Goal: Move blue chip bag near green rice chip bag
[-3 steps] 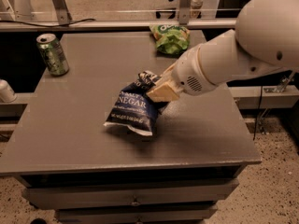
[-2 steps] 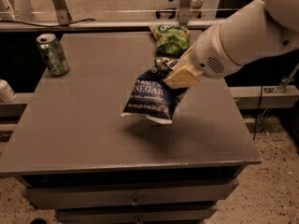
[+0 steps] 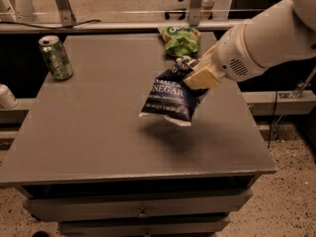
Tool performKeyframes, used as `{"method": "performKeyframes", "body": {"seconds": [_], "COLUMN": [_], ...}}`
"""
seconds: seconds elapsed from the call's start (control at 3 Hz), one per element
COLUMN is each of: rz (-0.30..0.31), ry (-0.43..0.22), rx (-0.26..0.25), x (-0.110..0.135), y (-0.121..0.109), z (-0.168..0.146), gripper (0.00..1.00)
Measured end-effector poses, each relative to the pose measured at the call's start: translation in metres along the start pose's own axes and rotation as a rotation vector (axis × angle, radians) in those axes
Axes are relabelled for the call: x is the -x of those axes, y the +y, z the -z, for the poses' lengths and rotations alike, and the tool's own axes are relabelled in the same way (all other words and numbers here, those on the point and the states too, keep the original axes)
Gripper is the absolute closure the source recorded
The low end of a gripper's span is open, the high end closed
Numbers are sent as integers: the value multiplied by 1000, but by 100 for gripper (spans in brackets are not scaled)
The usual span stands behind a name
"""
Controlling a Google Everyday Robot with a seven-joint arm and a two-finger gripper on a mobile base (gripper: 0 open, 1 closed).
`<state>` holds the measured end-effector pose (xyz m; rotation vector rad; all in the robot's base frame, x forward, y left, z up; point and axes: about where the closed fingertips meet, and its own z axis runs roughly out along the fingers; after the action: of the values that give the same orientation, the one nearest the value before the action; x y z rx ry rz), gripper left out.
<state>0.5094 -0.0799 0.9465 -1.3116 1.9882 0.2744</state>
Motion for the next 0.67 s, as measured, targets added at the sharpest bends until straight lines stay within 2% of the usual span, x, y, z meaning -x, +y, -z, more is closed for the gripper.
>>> {"method": "performKeyframes", "body": {"seconds": [0.33,0.67], "rz": [-31,-79], "ry": [-11,-47], "rx": [-108,-180], "x": [-28,-51], "y": [-47,-92], "z": [17,26], "gripper": [100,100]}}
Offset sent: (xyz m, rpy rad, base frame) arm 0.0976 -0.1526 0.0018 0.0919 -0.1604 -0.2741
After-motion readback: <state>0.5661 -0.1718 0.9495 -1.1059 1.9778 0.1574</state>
